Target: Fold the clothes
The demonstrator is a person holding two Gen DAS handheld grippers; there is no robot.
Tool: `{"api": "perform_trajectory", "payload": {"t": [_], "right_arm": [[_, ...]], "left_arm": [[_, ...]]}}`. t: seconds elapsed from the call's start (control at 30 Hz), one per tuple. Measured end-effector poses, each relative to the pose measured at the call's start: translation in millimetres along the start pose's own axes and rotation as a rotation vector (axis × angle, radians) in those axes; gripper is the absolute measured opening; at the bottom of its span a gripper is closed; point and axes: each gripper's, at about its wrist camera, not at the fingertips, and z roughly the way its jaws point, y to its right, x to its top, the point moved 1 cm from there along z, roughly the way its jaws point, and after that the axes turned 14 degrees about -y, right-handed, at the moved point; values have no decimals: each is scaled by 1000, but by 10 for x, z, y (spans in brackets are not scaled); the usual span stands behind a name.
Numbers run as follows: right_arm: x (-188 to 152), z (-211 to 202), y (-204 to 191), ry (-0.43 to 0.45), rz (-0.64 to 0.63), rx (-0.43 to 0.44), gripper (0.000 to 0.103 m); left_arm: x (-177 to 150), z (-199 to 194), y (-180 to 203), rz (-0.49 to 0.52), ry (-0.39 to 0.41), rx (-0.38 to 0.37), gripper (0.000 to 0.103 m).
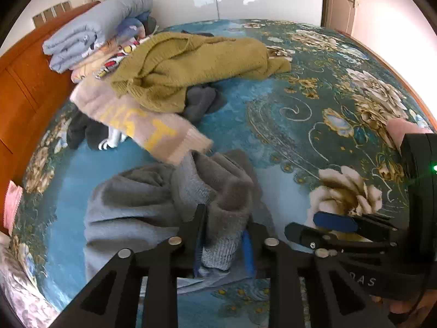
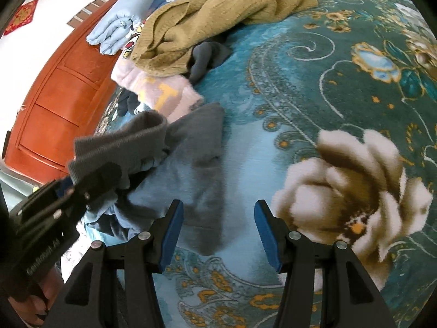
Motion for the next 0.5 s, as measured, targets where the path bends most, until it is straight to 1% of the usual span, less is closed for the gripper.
{"api": "perform_trajectory", "payload": {"t": [0.07,0.1,0.13,0.17,0.23,0.27,0.37,0.43,0.5], "right_arm": [[1,-7,16,5,-1,-5,55],[3,-9,19,7,-3,-9,55],[5,-10,20,8,-7,-15,55],[6,-11,21,10,-10,-21,55],[2,-6,22,9,-16,-28,55],[0,3,26,6,-16,-29,55],[-6,29,47,-2,-10,-33,55],[-6,33,70,-7,-6,-36,55],[-2,9,92,-2,-1,-34,55]], "left_arm": [[-33,27,12,-4,-15,-22,34],[-50,40,18,-6,-23,-32,38],[-65,42,23,-6,-27,-45,44],[-74,14,28,-1,-24,-61,47],[-92,-43,39,8,-17,-92,59],[-101,-71,44,13,-14,-108,61],[-127,-159,48,23,-1,-153,61],[-140,-244,-112,-16,29,-171,61],[-174,-301,-366,-91,53,-180,61]]}}
